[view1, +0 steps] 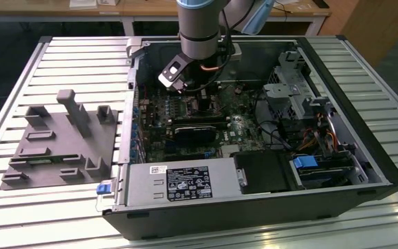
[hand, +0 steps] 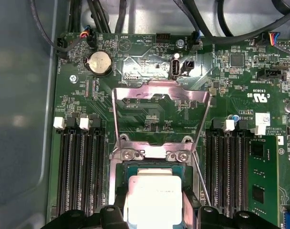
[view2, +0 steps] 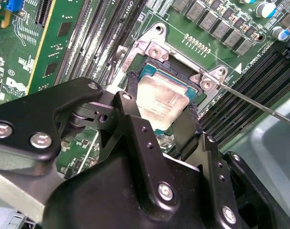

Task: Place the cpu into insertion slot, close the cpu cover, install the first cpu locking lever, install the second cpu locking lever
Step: 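Place the cpu into insertion slot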

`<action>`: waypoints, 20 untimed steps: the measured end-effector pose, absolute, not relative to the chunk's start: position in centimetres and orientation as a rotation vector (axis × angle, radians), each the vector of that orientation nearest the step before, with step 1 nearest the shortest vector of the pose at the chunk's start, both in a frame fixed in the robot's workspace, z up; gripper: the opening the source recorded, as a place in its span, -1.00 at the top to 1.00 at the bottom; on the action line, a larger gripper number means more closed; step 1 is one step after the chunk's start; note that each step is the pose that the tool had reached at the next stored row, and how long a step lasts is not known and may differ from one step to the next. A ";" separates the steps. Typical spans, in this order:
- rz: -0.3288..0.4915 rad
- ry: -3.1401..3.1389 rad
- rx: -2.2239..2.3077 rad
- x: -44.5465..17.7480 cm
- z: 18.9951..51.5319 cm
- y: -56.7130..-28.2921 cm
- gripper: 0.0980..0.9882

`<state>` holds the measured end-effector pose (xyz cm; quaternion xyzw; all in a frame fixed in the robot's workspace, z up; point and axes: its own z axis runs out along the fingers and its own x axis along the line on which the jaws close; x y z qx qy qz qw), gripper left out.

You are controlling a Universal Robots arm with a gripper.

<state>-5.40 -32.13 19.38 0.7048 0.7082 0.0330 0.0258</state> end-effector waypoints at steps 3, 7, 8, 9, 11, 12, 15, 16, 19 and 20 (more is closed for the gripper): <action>0.102 2.189 2.179 -5.4 19.4 -32.1 0.01; 0.102 2.189 2.179 -5.5 19.4 -32.1 0.01; 0.102 2.189 2.178 -5.5 19.4 -32.1 0.01; 0.102 2.189 2.179 -5.5 19.4 -32.1 0.01; 0.102 2.189 2.179 -5.5 19.4 -32.1 0.01; 0.102 2.189 2.179 -5.5 19.4 -32.1 0.01; 0.102 2.189 2.179 -5.5 19.4 -32.1 0.01; 0.102 2.189 2.179 -5.5 19.4 -32.1 0.01; 0.102 2.189 2.179 -5.5 19.4 -32.1 -0.01; 0.102 2.189 2.179 -5.5 19.4 -32.1 -0.15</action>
